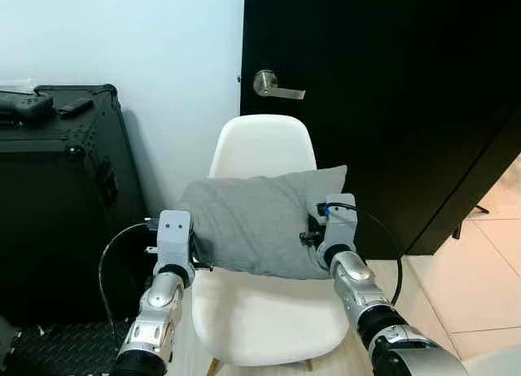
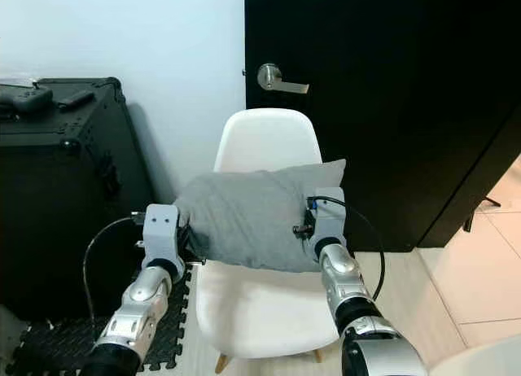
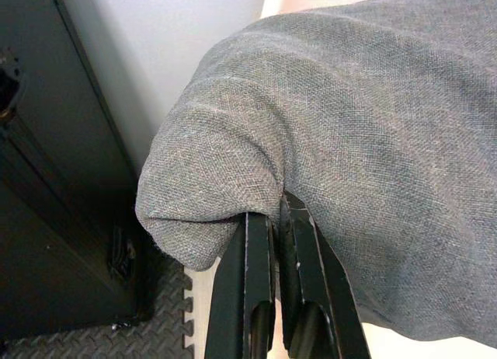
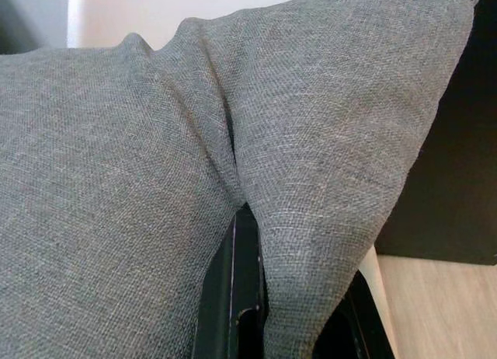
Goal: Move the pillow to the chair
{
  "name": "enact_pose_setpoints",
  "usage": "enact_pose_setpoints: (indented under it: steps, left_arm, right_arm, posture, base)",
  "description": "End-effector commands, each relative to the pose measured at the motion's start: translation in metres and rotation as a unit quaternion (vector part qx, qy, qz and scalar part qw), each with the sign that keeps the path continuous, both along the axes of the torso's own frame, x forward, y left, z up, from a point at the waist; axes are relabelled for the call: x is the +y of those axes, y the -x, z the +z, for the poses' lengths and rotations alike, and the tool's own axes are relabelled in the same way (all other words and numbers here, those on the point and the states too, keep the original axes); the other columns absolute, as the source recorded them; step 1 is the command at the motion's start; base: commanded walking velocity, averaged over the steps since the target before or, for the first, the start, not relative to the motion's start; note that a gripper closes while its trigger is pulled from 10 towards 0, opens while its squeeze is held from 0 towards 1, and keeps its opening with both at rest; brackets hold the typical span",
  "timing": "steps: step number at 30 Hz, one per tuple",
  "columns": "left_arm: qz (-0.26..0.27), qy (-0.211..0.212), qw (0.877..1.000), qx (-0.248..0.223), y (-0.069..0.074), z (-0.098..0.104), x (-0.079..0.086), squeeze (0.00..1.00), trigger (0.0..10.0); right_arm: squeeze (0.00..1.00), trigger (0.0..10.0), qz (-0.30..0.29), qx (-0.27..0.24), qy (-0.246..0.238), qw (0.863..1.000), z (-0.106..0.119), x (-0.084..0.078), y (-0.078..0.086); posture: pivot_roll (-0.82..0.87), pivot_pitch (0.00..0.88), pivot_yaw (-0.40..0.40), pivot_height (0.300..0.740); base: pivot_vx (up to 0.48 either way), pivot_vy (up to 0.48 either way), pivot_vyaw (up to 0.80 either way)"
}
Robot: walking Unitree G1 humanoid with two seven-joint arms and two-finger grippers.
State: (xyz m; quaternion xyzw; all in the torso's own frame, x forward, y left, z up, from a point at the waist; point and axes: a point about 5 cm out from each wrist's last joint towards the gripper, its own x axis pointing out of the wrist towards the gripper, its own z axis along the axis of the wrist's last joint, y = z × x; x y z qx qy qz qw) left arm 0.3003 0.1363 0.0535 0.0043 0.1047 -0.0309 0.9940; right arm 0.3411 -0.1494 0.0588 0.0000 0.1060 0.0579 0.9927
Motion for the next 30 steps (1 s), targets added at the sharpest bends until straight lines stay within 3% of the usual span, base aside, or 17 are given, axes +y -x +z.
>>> enact_pose_setpoints:
  steps: [1,11,22,27,30]
  left_arm:
    - [-0.029,-0.001,0.999,-0.019,-0.0044,0.0075,-0.0129,0.0,10.0]
    - [-0.033,-0.002,0.999,-0.017,-0.0032,0.0057,-0.0146,0.0,10.0]
    - [-0.033,-0.004,0.999,-0.015,-0.0022,0.0044,-0.015,0.0,10.0]
    - [-0.034,-0.008,0.999,-0.016,-0.0022,0.0041,-0.0148,0.0,10.0]
    - [-0.03,-0.019,0.999,-0.026,-0.0109,0.0104,-0.0109,0.0,10.0]
  right_arm:
    - [0.0,10.0,0.022,-0.007,0.002,1.0,0.0039,0.008,-0.0024]
    - [0.0,10.0,0.023,-0.006,0.003,1.0,0.0028,0.0075,-0.0017]
    - [0.0,10.0,0.025,-0.003,0.005,1.0,0.002,0.0076,-0.0013]
    - [0.0,10.0,0.028,-0.005,0.001,1.0,0.0026,0.0078,-0.0014]
    - [0.0,10.0,0.03,-0.021,0.015,0.999,0.0096,0.0072,-0.0052]
  posture:
    - [0.03,0.0,-0.075,0.671]
    - [0.03,0.0,-0.079,0.628]
    - [0.03,0.0,-0.083,0.628]
    - [0.03,0.0,-0.084,0.603]
    - [0.02,0.0,-0.083,0.598]
  base:
    - [0.0,0.0,0.0]
    - [0.0,0.0,0.0]
    - [0.0,0.0,0.0]
    - [0.0,0.0,0.0]
    - [0.0,0.0,0.0]
